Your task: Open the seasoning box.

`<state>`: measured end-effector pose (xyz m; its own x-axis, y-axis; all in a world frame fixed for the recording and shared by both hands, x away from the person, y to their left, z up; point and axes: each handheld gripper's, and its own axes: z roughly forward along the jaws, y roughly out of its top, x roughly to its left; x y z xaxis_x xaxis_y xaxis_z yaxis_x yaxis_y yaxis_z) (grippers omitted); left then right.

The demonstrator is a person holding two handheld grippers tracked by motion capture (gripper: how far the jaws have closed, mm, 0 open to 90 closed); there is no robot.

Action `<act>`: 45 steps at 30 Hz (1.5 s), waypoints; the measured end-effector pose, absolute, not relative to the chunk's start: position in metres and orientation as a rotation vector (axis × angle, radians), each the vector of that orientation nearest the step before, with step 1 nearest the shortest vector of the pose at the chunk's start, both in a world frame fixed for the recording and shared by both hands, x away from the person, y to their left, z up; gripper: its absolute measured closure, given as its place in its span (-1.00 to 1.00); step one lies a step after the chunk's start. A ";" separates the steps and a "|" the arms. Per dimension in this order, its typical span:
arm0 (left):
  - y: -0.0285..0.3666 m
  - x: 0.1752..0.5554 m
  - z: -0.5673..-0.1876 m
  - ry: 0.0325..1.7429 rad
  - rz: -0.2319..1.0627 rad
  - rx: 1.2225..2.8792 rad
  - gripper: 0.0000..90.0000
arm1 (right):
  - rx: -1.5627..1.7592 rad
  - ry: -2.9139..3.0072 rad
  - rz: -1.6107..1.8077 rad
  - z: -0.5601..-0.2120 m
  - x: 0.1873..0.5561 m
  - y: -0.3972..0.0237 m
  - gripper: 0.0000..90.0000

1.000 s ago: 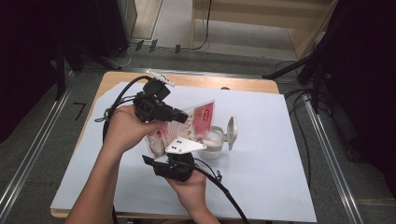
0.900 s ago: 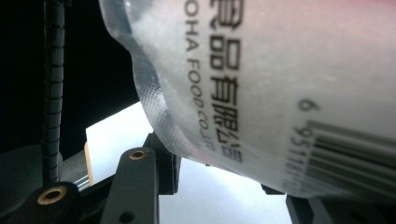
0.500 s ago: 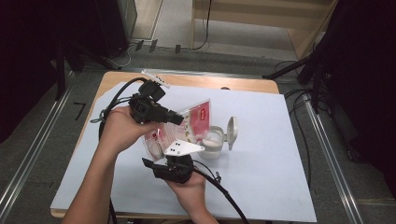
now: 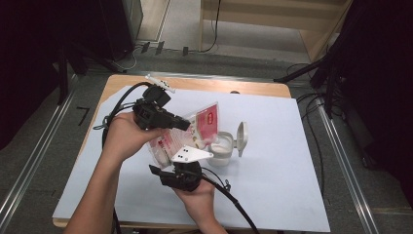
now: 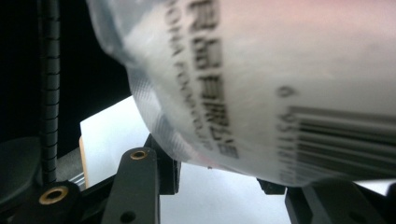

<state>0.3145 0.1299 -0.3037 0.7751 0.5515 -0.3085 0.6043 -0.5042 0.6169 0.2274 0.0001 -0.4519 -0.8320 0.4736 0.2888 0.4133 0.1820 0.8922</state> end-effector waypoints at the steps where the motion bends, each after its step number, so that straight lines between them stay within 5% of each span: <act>1: 0.131 0.314 -0.302 0.849 -0.097 2.211 0.87 | 0.899 2.371 1.765 -0.452 0.228 -0.001 0.31; 45: 0.157 0.306 -0.294 0.714 -0.126 2.112 0.87 | 1.105 2.210 1.721 -0.445 0.247 -0.046 0.32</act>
